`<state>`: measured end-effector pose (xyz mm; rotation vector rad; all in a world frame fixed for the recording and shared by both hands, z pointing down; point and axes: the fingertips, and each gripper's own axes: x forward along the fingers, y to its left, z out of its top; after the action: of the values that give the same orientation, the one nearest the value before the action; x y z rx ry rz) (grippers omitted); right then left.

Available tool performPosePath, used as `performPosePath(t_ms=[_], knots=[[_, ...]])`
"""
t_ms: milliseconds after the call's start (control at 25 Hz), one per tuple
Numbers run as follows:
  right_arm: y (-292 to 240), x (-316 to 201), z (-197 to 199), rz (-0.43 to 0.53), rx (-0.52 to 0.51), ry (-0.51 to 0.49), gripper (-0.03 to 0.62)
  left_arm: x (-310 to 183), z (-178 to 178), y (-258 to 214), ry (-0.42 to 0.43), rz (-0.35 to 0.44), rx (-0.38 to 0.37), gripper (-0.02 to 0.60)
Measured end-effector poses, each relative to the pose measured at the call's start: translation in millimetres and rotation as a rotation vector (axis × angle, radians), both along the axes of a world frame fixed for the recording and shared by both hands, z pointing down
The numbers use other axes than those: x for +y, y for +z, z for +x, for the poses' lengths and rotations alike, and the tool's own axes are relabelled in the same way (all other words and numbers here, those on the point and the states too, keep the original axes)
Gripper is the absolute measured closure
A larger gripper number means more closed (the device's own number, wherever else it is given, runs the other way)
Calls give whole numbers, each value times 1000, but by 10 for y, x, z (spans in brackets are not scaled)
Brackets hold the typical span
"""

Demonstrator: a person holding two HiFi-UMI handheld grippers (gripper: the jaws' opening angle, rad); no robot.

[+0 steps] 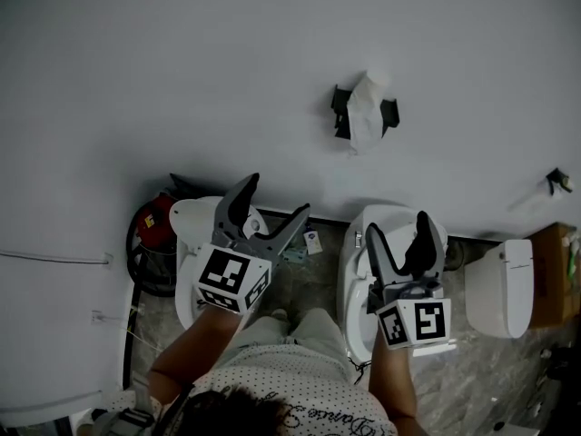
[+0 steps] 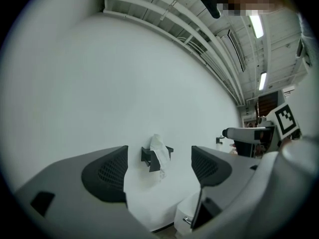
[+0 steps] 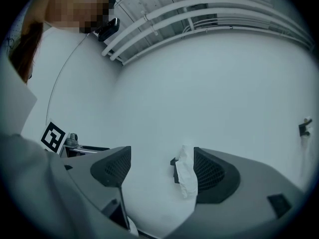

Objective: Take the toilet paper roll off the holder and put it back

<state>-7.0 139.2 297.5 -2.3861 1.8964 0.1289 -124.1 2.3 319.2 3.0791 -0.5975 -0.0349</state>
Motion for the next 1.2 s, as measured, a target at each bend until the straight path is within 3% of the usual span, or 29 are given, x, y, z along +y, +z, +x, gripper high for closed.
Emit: performPosePath(t_ms=[360,840,1200], knots=[[-25,-551,335,-12,20,-48,209,-474,265,28,-46,-14,3,200],[-22,-1670,1544,-18,9,-193,207,-1479,1433,55,-166,-15,-6,200],[32,-2112,2067,-22,-29,-274,207,-1847,1986,110,-224,-20,-25,201]])
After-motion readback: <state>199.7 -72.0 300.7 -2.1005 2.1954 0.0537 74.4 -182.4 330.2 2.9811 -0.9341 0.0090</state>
